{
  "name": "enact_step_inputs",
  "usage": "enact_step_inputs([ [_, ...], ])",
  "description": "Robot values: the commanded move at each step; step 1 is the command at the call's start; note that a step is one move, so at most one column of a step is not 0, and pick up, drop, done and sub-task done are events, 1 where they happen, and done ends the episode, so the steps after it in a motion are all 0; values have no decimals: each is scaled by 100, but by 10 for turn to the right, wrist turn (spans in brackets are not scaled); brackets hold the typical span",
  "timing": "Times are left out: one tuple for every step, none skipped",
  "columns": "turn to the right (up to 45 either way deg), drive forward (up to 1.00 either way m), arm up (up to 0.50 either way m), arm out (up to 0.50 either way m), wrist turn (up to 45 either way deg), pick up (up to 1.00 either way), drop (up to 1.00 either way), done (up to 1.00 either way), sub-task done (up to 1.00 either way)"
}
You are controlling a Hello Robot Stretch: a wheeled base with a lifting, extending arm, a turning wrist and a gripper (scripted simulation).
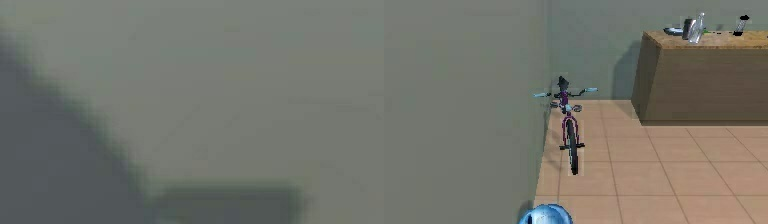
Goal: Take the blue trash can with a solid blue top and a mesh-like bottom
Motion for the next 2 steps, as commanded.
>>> enact_step_inputs([
  [0,0,46,0,0,0,0,0,0],
  [0,0,0,18,0,0,0,0,0],
])
